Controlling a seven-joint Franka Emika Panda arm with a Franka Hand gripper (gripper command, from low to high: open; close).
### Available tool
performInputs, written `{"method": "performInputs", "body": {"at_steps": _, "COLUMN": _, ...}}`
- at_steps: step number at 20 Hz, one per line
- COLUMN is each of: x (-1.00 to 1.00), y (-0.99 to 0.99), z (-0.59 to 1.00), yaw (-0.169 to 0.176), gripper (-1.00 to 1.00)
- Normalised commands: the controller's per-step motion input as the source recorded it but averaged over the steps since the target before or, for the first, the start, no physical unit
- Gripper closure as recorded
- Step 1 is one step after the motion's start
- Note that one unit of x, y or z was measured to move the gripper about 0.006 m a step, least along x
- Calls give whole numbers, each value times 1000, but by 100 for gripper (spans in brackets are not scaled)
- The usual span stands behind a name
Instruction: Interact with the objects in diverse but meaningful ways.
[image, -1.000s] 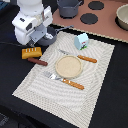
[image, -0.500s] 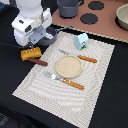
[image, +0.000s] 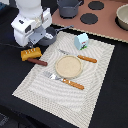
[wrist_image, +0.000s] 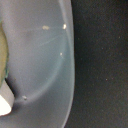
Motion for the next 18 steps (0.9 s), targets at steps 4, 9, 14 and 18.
{"method": "performInputs", "body": {"at_steps": 4, "x": -9, "y": 26, "z": -291, "yaw": 0, "gripper": 100}}
{"method": "performInputs", "body": {"at_steps": 9, "x": -9, "y": 26, "z": -268, "yaw": 0, "gripper": 100}}
{"method": "performInputs", "body": {"at_steps": 14, "x": 83, "y": 111, "z": 500, "yaw": 9, "gripper": 100}}
{"method": "performInputs", "body": {"at_steps": 18, "x": 141, "y": 164, "z": 989, "yaw": 3, "gripper": 100}}
